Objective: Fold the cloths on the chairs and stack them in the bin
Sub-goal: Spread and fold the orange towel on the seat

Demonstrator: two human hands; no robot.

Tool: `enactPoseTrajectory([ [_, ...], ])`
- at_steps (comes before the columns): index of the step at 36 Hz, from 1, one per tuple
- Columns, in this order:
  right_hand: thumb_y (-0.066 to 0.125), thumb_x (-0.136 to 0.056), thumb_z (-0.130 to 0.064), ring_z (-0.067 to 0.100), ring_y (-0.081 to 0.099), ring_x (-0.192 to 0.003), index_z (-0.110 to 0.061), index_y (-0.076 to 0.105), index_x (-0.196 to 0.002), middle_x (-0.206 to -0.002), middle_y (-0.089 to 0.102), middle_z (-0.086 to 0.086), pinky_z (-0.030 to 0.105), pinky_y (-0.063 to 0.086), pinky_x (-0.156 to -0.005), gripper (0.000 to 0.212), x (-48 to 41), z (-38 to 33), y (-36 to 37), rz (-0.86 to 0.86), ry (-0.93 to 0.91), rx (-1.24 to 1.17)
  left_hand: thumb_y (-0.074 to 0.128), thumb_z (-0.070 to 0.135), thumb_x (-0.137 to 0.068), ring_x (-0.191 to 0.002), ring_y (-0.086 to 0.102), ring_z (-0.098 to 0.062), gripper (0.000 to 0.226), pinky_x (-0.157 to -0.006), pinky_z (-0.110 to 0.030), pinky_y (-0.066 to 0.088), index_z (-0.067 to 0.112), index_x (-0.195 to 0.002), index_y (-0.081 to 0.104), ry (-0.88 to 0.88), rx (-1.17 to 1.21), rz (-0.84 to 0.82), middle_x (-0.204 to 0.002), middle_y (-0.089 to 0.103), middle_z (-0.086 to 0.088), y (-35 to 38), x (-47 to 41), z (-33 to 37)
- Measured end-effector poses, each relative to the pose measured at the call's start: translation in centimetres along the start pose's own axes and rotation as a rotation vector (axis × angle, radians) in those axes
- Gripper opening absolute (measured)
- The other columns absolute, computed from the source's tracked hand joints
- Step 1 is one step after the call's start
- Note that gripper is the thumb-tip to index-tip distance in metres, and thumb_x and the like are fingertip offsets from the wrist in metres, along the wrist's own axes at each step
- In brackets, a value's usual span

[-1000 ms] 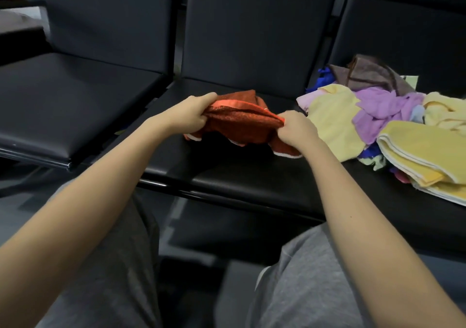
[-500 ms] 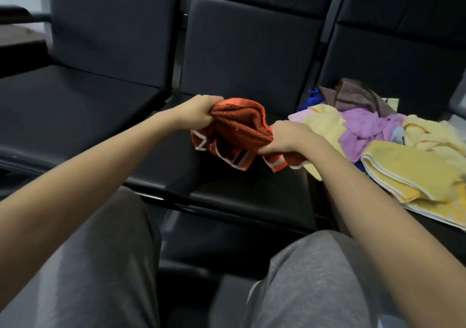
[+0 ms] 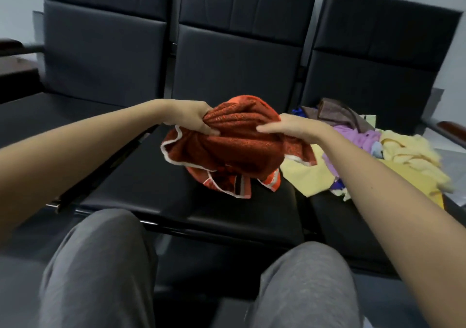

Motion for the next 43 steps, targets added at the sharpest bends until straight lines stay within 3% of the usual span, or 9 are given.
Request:
enactPoseTrajectory([
  [3, 0.076, -0.073, -0.044, 0.012, 0.069, -0.087, -0.022, 0.068, -0.101, -0.094, 0.071, -0.006, 0.025, 0.055, -0.078, 0.036, 0.4, 0.7, 0.6, -0.142, 0.092, 0.457, 0.079, 0.041, -0.072, -0.081, 0.067, -0.002, 0.024, -0.075, -0.022, 0.054, 0.034, -0.088, 0.064, -0.051, -0.145, -0.165, -0.083, 0.07, 0.017, 1.2, 0.2, -0.4],
  [7, 0.07, -0.078, -0.02, 0.019, 0.06, -0.071, -0.019, 0.057, -0.069, -0.073, 0.06, -0.004, 0.025, 0.048, -0.063, 0.016, -1.1, 1.9, 3.2, -0.169, 0.171, 0.912, 0.078, 0.028, -0.075, -0.072, 0.062, -0.014, 0.015, -0.073, -0.028, 0.051, 0.024, -0.079, 0.064, -0.094, -0.455, -0.352, -0.069, 0.064, 0.01, 5.3, -0.6, -0.4],
  [11, 0.057, -0.081, -0.009, 0.025, 0.066, -0.076, -0.009, 0.066, -0.082, -0.084, 0.069, 0.006, 0.029, 0.053, -0.07, 0.01, -2.0, 4.8, 5.4, -0.209, 0.213, 0.722, 0.069, 0.018, -0.083, -0.101, 0.063, -0.026, 0.045, -0.089, -0.033, 0.052, 0.008, -0.125, 0.054, -0.152, -0.454, -0.497, -0.113, 0.064, -0.01, 8.6, -0.5, -2.0],
  [17, 0.071, -0.056, -0.017, 0.032, 0.068, -0.084, 0.001, 0.06, -0.111, -0.097, 0.07, 0.018, 0.046, 0.056, -0.083, 0.059, -0.6, 7.8, 7.1, -0.363, 0.314, 0.302, 0.061, 0.009, -0.091, -0.111, 0.06, -0.02, 0.021, -0.101, -0.037, 0.046, 0.018, -0.11, 0.061, -0.158, 0.043, -0.844, -0.117, 0.065, -0.002, 11.3, 1.4, -2.9],
  [21, 0.063, -0.089, -0.008, 0.005, 0.064, -0.059, -0.012, 0.059, -0.086, -0.064, 0.068, -0.007, 0.017, 0.051, -0.059, 0.007, 0.5, 7.1, 6.9, -0.526, 0.349, 0.191, 0.068, 0.008, -0.085, -0.1, 0.064, -0.01, 0.025, -0.1, -0.032, 0.047, 0.027, -0.101, 0.065, -0.171, -0.035, -0.95, -0.1, 0.069, 0.012, 10.8, 1.1, -3.5],
  [25, 0.074, -0.079, -0.027, 0.009, 0.054, -0.053, -0.021, 0.057, -0.063, -0.051, 0.058, -0.01, 0.021, 0.047, -0.062, 0.024, -2.5, 5.9, 4.5, -0.207, 0.261, 0.638, 0.074, 0.015, -0.077, -0.076, 0.059, -0.013, 0.026, -0.055, -0.01, 0.045, 0.014, -0.102, 0.067, -0.178, -0.409, -0.385, -0.085, 0.065, 0.001, 8.2, -3.0, -4.0],
  [31, 0.054, -0.084, -0.015, 0.035, 0.061, -0.107, -0.01, 0.063, -0.11, -0.114, 0.064, 0.013, 0.035, 0.047, -0.082, 0.028, -4.8, -0.8, -2.8, 0.653, 0.146, 0.864, 0.063, 0.014, -0.074, -0.098, 0.064, -0.033, 0.025, -0.075, -0.035, 0.05, 0.019, -0.098, 0.065, -0.19, -0.364, 0.467, -0.104, 0.067, -0.013, -2.6, -7.4, -2.3],
  [36, 0.042, -0.094, -0.01, 0.039, 0.054, -0.111, -0.008, 0.052, -0.118, -0.123, 0.055, 0.015, 0.042, 0.041, -0.087, 0.025, -3.4, -8.4, -10.4, 1.116, -0.082, 0.892, 0.047, 0.006, -0.079, -0.104, 0.055, -0.037, 0.025, -0.073, -0.041, 0.041, 0.01, -0.103, 0.052, -0.059, -0.228, 1.11, -0.111, 0.058, -0.016, -14.0, -5.7, 4.1],
  [43, 0.046, -0.089, -0.003, 0.039, 0.054, -0.107, -0.004, 0.053, -0.111, -0.117, 0.057, 0.018, 0.043, 0.04, -0.083, 0.023, -1.3, -9.2, -11.4, 1.124, -0.231, 0.989, 0.046, 0.0, -0.077, -0.093, 0.053, -0.037, 0.021, -0.066, -0.04, 0.036, 0.005, -0.095, 0.055, 0.235, -0.36, 1.173, -0.1, 0.057, -0.016, -12.7, -4.6, 4.0],
])
Point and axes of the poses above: each hand's wrist, its own x-axis away from the middle knuckle, its own y-axis out of the palm, z = x × y, the point moved 5 cm from there along -x, towards the middle knuckle
